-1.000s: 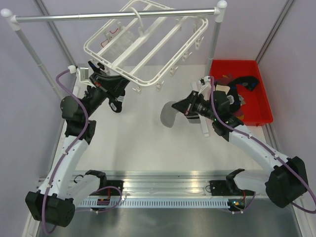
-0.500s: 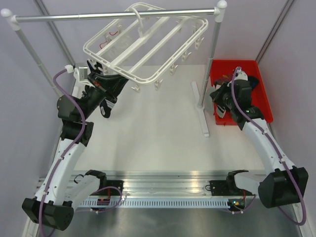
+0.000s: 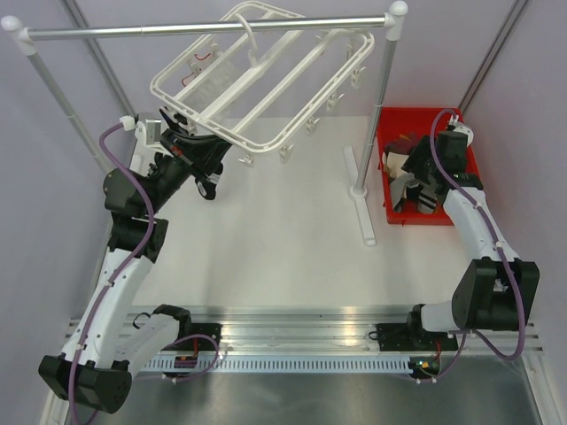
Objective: Remove the socks clipped to the hanger
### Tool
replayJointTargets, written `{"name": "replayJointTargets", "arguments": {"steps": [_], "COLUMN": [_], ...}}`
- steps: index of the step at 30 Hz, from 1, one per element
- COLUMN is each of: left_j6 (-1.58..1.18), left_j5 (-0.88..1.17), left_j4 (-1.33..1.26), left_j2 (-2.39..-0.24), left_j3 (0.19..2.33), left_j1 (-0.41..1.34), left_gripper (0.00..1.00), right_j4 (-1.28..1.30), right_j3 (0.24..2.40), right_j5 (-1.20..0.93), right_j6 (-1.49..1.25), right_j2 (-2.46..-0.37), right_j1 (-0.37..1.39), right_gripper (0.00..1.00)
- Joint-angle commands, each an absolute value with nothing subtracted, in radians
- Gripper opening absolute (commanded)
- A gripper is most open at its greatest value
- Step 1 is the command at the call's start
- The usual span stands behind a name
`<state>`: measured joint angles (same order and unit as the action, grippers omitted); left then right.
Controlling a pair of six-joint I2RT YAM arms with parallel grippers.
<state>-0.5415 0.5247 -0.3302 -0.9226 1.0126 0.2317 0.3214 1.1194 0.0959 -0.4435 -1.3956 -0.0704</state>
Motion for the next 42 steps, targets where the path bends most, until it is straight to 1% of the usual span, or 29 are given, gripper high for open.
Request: {"name": "replayJointTargets", "arguments": {"steps": [1,3,6,9,10,12,13,14,15,16,17,19,21,23,24,29,32,36,42], "left_j6": [-0.497,-0.497,-0.497,-0.497,-0.495,-0.489,-0.486,-0.485,-0.483,-0.485,-0.485,-0.491,-0.497,-0.499,-0.499,-0.505,-0.505,-0.497,-0.494], "left_j5": [0.506,0.508,0.506,0.505,0.503,0.505,0.499,0.497,0.497,0.497,0.495,0.499,0.503,0.503,0.5,0.505,0.505,0.506,0.508], "left_j4": [-0.337,-0.336,-0.336,-0.336,-0.334,-0.325,-0.321,-0.319,-0.319,-0.318,-0.316,-0.316,-0.316,-0.313,-0.313,-0.31,-0.307,-0.298,-0.298], "left_j2": [-0.917,-0.919,-0.917,-0.922,-0.922,-0.922,-0.92,-0.919,-0.919,-0.919,-0.917,-0.917,-0.92,-0.92,-0.922,-0.93,-0.931,-0.94,-0.957], "left_j3": [1.052,1.052,1.052,1.055,1.054,1.055,1.057,1.055,1.052,1.052,1.051,1.051,1.055,1.061,1.062,1.069,1.074,1.086,1.094], "left_j1": [0.236,0.236,0.241,0.245,0.245,0.244,0.245,0.247,0.247,0.247,0.247,0.247,0.249,0.252,0.253,0.258,0.265,0.268,0.288], "left_gripper": [0.02,0.02,0.02,0.02,0.02,0.02,0.02,0.02,0.02,0.02,0.02,0.02,0.02,0.02,0.02,0.02,0.02,0.02,0.02], "right_j4": [0.315,0.299,0.215,0.068,0.025,-0.125,-0.171,-0.271,-0.319,-0.365,-0.453,-0.527,-0.6,-0.664,-0.67,-0.614,-0.586,-0.565,-0.512], "right_j3": [1.161,1.146,1.082,0.991,0.967,0.901,0.884,0.867,0.847,0.844,0.844,0.876,0.942,0.989,1.05,1.287,1.443,1.558,1.726], "right_j5": [0.118,0.091,0.064,0.07,0.081,0.115,0.126,0.127,0.132,0.168,0.184,0.187,0.148,0.094,0.078,0.055,0.052,0.023,0.07], "right_j6": [-0.416,-0.417,-0.402,-0.4,-0.396,-0.38,-0.376,-0.365,-0.326,-0.299,-0.269,-0.203,-0.204,-0.225,-0.23,-0.174,-0.149,-0.149,-0.143], "right_j2": [-1.365,-1.333,-1.254,-1.174,-1.158,-1.137,-1.14,-1.147,-1.181,-1.205,-1.236,-1.357,-1.487,-1.561,-1.63,-1.813,-1.926,-2.014,-2.137], "right_j1": [-0.069,-0.058,0.041,0.216,0.323,0.426,0.521,0.569,0.616,0.708,0.75,0.836,0.853,0.865,0.87,0.925,0.943,0.95,0.994], "right_gripper": [0.8,0.84,0.86,0.86,0.86,0.85,0.85,0.85,0.85,0.85,0.85,0.85,0.85,0.85,0.85,0.88,0.91,0.96,0.98]}}
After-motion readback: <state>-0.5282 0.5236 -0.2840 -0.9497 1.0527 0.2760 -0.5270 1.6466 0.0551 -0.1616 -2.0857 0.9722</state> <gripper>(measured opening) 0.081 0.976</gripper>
